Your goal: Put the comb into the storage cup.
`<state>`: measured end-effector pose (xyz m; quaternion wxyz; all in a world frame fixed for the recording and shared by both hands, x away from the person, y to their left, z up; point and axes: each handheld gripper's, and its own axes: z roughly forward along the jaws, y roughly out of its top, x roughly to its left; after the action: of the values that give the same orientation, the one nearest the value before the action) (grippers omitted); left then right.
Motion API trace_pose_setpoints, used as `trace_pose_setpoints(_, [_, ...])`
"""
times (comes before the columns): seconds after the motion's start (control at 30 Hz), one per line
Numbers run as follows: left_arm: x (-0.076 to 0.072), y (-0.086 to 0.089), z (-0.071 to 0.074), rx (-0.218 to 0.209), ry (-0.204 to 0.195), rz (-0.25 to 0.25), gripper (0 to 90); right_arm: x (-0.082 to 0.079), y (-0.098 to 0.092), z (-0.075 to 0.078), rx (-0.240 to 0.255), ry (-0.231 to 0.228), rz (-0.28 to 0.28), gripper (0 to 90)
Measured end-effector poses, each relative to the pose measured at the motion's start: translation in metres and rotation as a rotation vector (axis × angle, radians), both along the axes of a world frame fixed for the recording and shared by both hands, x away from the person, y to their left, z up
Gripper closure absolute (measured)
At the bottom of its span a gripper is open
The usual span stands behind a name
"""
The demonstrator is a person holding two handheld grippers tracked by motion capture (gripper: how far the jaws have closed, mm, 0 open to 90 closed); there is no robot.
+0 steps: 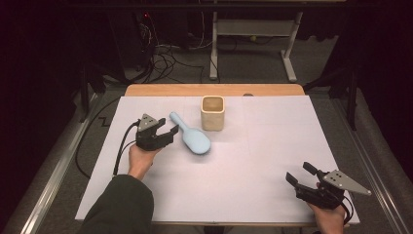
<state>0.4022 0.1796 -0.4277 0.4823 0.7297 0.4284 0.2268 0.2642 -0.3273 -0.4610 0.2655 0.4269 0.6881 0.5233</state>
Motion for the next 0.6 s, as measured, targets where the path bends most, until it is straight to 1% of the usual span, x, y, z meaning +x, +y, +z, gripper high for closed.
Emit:
trace_pose_setpoints(0.13, [0.005, -0.001, 0.000, -0.017, 0.004, 0.012, 38.3, 0.000, 0.000, 0.000, -0.004, -0.001, -0.001, 23.1])
trace_pose_setpoints(0.23, [0.010, -0.002, -0.001, -0.010, 0.016, 0.022, 38.5, 0.000, 0.000, 0.000, -0.005, -0.007, -0.003, 23.1])
trace_pose_setpoints(0.33, [0.014, -0.004, -0.001, -0.001, 0.016, 0.023, 38.5, 0.000, 0.000, 0.000, -0.006, -0.008, -0.002, 23.1])
trace_pose_setpoints(0.5, [0.020, -0.007, -0.001, -0.009, 0.022, 0.024, 39.2, 0.000, 0.000, 0.000, -0.007, -0.006, -0.002, 23.1])
trace_pose_setpoints(0.53, [0.022, -0.007, -0.001, 0.001, 0.035, 0.023, 39.6, 0.000, 0.000, 0.000, -0.007, -0.007, -0.003, 23.1])
trace_pose_setpoints(0.6, [0.025, -0.010, 0.001, 0.019, 0.037, 0.024, 39.6, 0.000, 0.000, 0.000, -0.007, -0.006, -0.002, 23.1])
